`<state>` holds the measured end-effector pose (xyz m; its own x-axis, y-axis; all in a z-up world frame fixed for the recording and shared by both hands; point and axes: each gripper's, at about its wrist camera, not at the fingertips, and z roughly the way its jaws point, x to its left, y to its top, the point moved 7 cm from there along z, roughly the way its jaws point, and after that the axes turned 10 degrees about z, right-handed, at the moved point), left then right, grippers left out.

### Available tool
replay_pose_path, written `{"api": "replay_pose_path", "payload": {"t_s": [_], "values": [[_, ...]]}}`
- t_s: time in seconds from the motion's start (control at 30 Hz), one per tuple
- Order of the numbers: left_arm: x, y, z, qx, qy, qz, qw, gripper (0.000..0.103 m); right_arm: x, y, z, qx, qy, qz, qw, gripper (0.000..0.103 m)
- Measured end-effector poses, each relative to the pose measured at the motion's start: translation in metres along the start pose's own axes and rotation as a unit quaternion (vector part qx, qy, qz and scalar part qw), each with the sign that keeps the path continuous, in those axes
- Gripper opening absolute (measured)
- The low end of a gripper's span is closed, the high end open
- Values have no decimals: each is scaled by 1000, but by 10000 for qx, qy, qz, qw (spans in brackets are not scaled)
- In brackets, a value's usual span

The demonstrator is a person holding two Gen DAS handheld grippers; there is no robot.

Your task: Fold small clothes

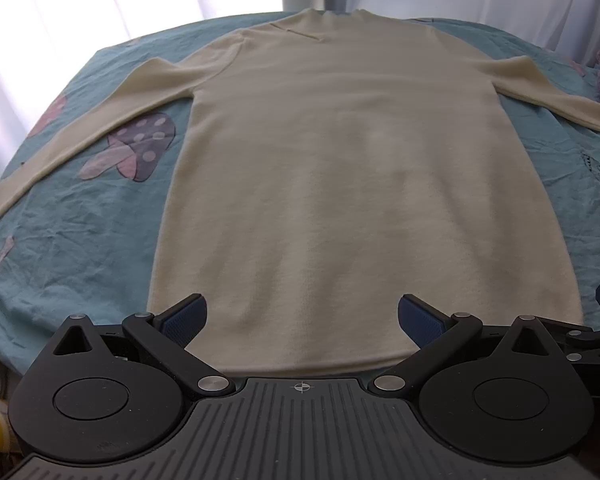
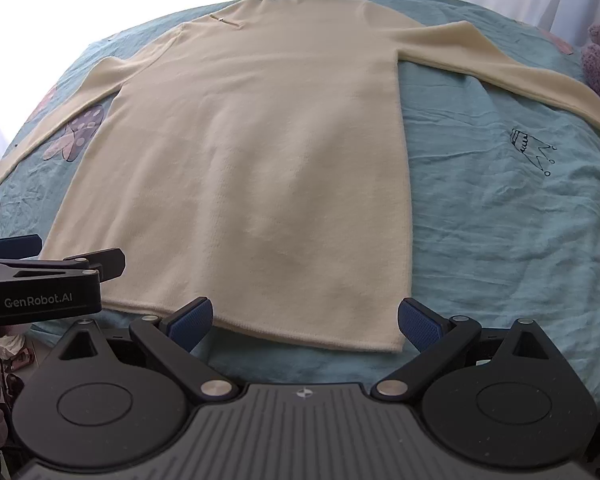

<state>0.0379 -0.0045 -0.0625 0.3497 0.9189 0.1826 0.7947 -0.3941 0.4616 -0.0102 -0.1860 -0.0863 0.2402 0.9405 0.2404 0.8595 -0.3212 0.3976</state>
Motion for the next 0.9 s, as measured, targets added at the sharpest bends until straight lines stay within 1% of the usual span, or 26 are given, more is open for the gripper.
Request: {"api": "replay_pose_path", "payload": {"t_s": [0.47,0.9], "values": [[1,-1,-1,-17,-3,-17,10000,103,0,3,-2,-53,111,62,9999,99],[1,0,0,7,-15,-19,10000,103,-2,4,0,-37,115,182,9998,99]]}}
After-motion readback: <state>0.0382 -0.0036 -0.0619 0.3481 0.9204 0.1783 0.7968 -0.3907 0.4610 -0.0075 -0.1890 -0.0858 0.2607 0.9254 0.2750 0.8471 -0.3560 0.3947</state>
